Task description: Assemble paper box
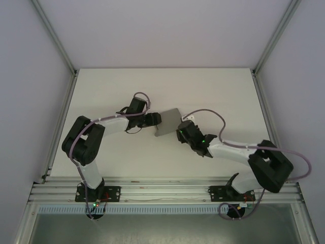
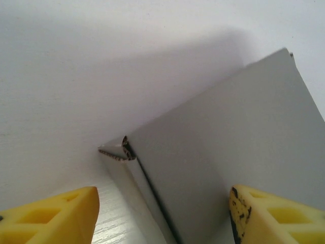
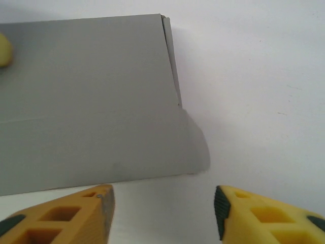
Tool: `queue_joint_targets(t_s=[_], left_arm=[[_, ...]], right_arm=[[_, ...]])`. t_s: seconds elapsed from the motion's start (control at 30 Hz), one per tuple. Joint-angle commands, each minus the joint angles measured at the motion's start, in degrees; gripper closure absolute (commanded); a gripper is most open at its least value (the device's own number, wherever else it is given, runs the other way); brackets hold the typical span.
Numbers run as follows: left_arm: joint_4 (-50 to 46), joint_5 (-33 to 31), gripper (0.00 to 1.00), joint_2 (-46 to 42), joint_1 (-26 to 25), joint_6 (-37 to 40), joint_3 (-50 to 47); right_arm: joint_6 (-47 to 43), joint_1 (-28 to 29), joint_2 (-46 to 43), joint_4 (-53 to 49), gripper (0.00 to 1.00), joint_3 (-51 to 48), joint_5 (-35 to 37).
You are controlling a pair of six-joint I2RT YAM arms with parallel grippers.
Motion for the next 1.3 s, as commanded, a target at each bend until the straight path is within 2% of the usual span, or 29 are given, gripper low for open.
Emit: queue_joint_targets(t_s=[0.0,0.07,0.23,0.37,0.43,0.53,0.63,0.87,1.1,1.27], left_arm=[[2.26,1.01,0.35,2.05,-0.12,-1.27,-1.21],[2.63,1.01,0.37,2.56,-0.11,-1.4,-1.31],[7.47,3.57,0.4,3.48,0.91,-2.13,-3.3],[13.17,7.7,0.48,5.13,2.43,-3.25,-5.5],[15.72,10.1,0.57,5.99,3.2,-4.12,-6.47],[19.8,13.02,0.65,6.66,4.32,-5.4,-8.37],[20.02,13.43,0.73,6.61,5.09,-5.32,-9.14],[23.26,14.23,0.75,7.36,6.11,-6.82,-11.45],[25.45,15.57,0.78,8.59,7.3,-7.52,-13.07],[27.77,17.05,0.79,8.68,8.32,-8.14,-14.74]], right_arm=[[1.94,0.23,-5.04,-4.42,0.37,-2.18,-2.23],[2.72,0.24,-8.07,-4.53,0.3,-3.97,-2.15],[5.48,-1.09,-14.46,-2.71,0.01,-6.75,-0.89],[7.94,-5.48,-15.91,-1.76,0.0,-6.28,-7.17],[10.12,-8.49,-15.02,-2.26,0.0,-5.13,-11.17],[11.82,-12.07,-12.83,-3.84,0.0,-2.32,-15.48],[12.49,-14.47,-7.93,-5.55,0.0,1.09,-19.56],[16.01,-19.31,3.34,-3.77,0.0,7.44,-31.97],[17.87,-20.85,13.73,-1.05,0.05,12.53,-41.89],[20.77,-21.12,17.41,3.82,0.09,13.05,-47.5]])
